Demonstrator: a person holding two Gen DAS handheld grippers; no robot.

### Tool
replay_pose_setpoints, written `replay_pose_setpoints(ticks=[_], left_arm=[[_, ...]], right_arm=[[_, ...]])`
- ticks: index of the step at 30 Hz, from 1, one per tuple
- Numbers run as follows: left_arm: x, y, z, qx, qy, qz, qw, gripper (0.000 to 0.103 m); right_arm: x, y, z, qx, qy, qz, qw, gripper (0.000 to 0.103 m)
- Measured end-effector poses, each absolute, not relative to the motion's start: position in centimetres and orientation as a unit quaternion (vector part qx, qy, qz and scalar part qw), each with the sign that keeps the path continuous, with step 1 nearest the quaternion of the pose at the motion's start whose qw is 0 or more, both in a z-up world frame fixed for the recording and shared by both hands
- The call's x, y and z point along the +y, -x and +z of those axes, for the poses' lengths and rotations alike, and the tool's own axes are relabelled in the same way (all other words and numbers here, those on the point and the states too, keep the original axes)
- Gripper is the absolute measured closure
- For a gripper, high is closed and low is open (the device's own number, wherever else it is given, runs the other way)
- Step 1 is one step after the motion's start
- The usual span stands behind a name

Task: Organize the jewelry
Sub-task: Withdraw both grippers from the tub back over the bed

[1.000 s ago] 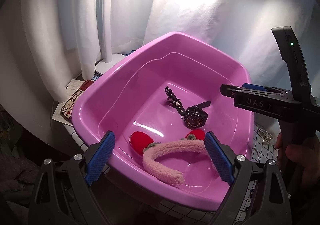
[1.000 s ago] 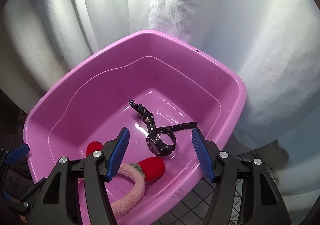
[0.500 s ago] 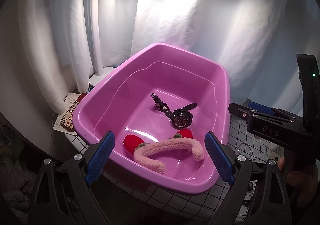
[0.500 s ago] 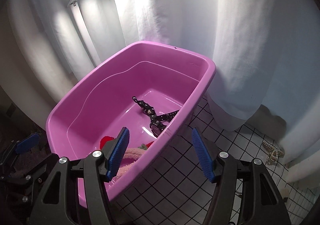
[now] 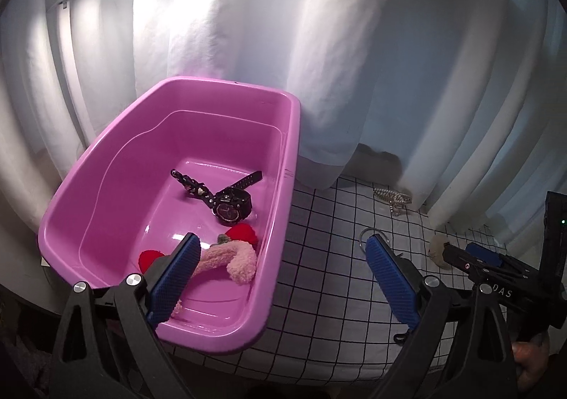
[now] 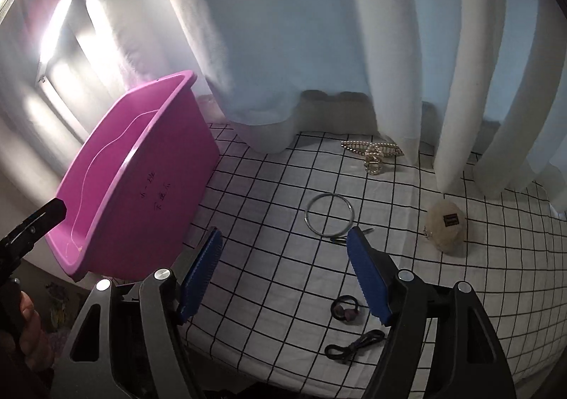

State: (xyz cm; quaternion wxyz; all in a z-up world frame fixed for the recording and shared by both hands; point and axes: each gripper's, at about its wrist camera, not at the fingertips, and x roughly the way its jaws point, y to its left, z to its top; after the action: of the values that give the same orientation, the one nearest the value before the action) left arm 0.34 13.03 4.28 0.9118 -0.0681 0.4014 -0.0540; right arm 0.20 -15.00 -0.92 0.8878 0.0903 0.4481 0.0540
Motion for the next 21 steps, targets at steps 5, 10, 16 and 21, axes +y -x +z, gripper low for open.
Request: replay_pose_setpoints(ticks=[5, 10, 16, 21], left_arm=[[9.3, -1.2, 3.7, 0.411, 0.059, -0.1, 0.904, 0.009], [5.8, -1.9, 2.7, 0.424, 0.05, -0.119, 0.896, 0.009], [2.5, -1.9, 0.7, 0.441, 0.048, -0.098, 0.891, 0.009], [0.0, -1.1, -1.3, 0.454, 0.06, -0.037, 0.888, 0.009]], right_arm=[[-21.5, 2.4, -1.8, 0.45, -0.13, -0.023, 0.883, 0.033], [-25.4, 3.9, -2.6, 0.452, -0.149, -0.054, 0.878, 0.033], [-28.4, 3.1, -4.3, 0.462, -0.139, -0.037, 0.875, 0.033], [-30.8, 0.7, -6.3, 0.478, -0.107, 0.019, 0.872, 0.033]])
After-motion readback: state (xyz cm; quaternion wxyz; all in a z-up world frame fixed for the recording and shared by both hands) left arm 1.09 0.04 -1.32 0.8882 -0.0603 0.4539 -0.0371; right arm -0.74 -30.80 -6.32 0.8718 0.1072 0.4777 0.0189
